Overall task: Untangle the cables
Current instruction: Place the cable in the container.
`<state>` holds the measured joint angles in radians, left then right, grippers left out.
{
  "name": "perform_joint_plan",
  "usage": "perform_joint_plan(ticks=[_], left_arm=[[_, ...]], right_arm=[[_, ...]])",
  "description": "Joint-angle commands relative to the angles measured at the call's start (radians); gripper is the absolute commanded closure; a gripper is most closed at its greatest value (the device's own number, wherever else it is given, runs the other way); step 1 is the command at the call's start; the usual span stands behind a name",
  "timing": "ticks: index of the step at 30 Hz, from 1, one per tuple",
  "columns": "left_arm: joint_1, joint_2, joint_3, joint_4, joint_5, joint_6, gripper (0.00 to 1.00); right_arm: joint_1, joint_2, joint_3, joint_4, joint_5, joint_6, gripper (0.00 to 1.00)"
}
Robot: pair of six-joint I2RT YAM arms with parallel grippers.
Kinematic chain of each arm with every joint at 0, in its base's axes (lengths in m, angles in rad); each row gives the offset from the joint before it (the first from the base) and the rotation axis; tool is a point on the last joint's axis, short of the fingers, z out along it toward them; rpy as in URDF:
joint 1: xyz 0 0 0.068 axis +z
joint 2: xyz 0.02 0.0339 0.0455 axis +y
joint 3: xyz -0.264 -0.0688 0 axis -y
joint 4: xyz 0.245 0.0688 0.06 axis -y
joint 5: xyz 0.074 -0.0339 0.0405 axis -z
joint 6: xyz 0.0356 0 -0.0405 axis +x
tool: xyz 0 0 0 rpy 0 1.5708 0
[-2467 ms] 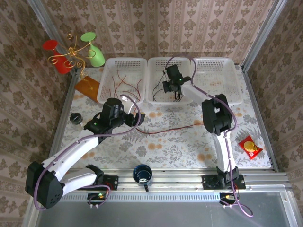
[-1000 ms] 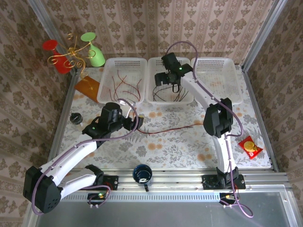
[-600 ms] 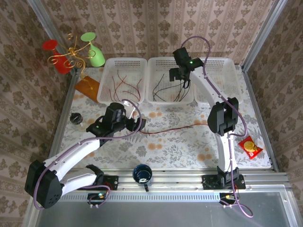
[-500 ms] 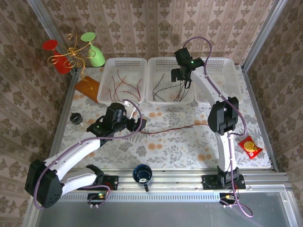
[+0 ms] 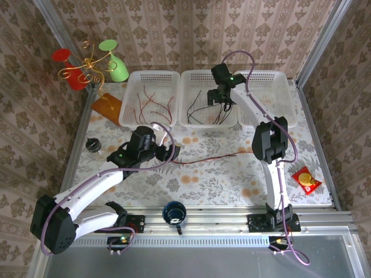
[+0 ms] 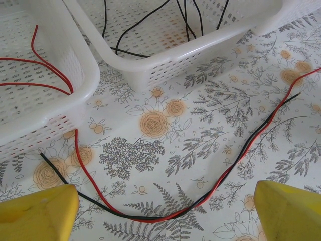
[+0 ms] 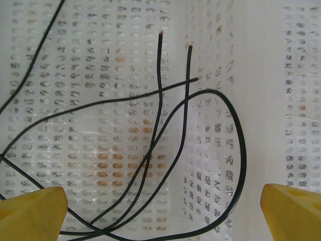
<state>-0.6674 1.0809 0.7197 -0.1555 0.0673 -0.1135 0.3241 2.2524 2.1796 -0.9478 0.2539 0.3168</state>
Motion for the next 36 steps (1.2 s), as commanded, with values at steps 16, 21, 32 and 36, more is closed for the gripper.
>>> perform_joint_plan(ticks=[16,21,32,36], left_arm=[[-0.012,0.005,0.027,0.003,-0.017,-0.028,0.09],[-0.015,0.005,0.026,0.003,-0.018,-0.026,0.08],[-0.018,0.004,0.032,-0.004,-0.023,-0.021,0.08],[-0.021,0.023,0.044,-0.034,-0.029,-0.01,0.08]], right_arm=[[-0.005,0.046,-0.032,-0.014,-0.08,0.02,0.0],[-0.004,0.044,-0.037,-0.008,-0.104,0.019,0.0],[0.016,-0.003,-0.028,-0.008,-0.109,0.016,0.01],[0.029,-0.136,-0.108,0.015,-0.11,0.046,0.02]])
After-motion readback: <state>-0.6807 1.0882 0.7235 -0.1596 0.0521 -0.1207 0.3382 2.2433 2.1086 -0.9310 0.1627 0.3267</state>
